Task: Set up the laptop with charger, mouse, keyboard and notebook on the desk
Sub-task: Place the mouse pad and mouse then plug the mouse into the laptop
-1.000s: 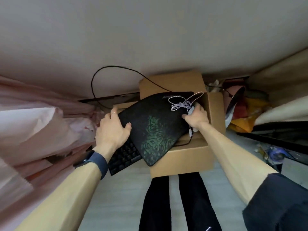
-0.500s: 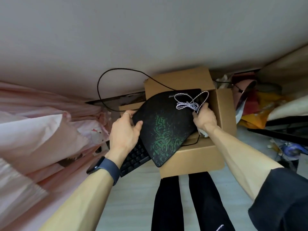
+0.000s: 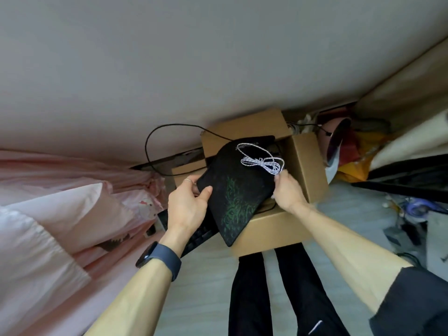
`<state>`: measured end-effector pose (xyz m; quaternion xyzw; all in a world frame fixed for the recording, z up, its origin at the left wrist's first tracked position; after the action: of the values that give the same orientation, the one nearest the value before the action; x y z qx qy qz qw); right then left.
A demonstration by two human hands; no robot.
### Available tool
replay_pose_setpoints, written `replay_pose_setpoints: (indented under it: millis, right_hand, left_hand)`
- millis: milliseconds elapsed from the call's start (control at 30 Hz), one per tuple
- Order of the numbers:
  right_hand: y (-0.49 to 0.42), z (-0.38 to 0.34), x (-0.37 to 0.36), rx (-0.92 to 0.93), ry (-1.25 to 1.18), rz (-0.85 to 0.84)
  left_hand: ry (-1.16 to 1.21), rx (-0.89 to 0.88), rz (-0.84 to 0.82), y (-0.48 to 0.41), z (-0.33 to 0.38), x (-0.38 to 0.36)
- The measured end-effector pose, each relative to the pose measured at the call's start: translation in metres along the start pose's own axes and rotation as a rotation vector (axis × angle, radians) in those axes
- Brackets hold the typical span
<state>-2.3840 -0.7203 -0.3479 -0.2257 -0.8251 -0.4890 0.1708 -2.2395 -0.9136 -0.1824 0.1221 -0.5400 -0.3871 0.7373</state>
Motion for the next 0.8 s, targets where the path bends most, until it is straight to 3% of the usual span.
replay_pose_setpoints:
  millis: [333, 533, 800]
  right_hand:
    - [0.155, -0.056, 0.095, -0.046, -0.359, 0.028]
    - [0.247, -0.094, 0.149, 0.073, -0.361, 0.185]
    - [0.379, -0.067, 0.167, 0.036, -0.516, 0.501]
  left_hand:
    - [0.189, -0.181, 0.143, 0.101, 0.062, 0.059]
    - [0.190, -0.373, 0.201, 0.154, 0.096, 0.110]
    - [0.201, -0.700, 0.069, 0.196, 0.140, 0.132]
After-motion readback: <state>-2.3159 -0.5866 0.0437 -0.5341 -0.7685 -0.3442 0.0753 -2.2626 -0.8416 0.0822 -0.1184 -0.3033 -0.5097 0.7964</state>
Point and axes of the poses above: each hand's wrist, its own y-axis away from the middle knuckle, its own x-axis out of the back of the hand, z = x × y, the point moved 2 cm from there along -y, towards the middle knuckle, and after that the axes turned 6 degrees about -z, right-handed, at the moved point
